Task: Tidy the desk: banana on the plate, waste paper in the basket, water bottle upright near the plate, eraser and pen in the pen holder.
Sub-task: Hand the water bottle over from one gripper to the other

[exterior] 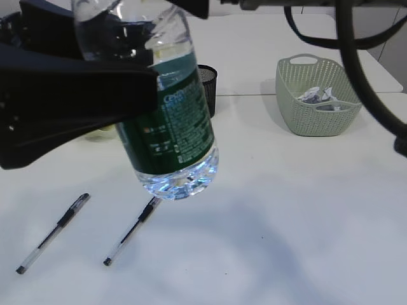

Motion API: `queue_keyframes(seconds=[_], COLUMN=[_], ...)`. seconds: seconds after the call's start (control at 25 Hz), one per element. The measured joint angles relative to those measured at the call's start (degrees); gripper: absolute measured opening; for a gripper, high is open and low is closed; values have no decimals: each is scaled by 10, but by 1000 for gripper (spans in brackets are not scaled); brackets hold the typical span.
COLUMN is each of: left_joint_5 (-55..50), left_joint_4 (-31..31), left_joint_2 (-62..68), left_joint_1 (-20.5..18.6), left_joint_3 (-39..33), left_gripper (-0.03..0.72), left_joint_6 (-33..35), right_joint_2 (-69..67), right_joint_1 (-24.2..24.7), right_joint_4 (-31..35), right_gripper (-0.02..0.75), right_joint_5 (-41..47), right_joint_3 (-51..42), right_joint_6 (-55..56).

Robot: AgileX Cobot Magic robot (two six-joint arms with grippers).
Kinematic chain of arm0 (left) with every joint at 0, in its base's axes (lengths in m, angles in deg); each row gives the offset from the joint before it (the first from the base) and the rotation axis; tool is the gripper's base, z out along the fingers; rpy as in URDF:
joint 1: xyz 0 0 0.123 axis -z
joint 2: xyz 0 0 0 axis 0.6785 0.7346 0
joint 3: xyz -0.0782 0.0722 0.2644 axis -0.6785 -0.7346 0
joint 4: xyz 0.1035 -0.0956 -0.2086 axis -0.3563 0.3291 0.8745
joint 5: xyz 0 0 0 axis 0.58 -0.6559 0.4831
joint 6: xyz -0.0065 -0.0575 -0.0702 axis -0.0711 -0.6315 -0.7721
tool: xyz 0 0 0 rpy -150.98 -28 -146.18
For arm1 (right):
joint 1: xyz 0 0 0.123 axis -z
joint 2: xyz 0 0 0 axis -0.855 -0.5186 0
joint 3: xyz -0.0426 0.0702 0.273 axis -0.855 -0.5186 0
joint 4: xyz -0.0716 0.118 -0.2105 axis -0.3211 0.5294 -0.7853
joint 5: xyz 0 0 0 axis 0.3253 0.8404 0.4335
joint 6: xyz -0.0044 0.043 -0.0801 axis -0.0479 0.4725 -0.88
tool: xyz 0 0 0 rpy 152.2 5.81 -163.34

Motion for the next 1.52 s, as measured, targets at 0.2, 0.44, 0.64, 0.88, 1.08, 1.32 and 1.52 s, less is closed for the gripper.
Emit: queue_keyframes(seconds=[0.2,0.44,0.64,0.88,1.08,1.32,1.52], left_joint_5=[-2,-2,-2,1,8,12,15], left_joint_4=[0,0,0,0,0,0,0], left_joint_2=[3,5,5,5,5,5,5], left_joint_1=[0,0,0,0,0,0,0], left_joint_3=[0,0,0,22,23,23,23], left_gripper=[592,591,591,591,591,580,515], left_joint_6=[11,14,16,17,17,17,17], right_joint_2=[-23,-25,-25,-25,-25,-25,-25], right_joint_1=[-26,-29,-29,-29,-30,-30,-30], right_joint_4=[0,1,1,1,1,1,1], right_gripper=[255,255,255,255,255,255,255], right_joint_5=[0,-1,-1,-3,-6,-8,-10], right_joint_3=[27,39,39,39,39,39,39], right_joint_6=[-6,-14,-17,-20,-21,-21,-26])
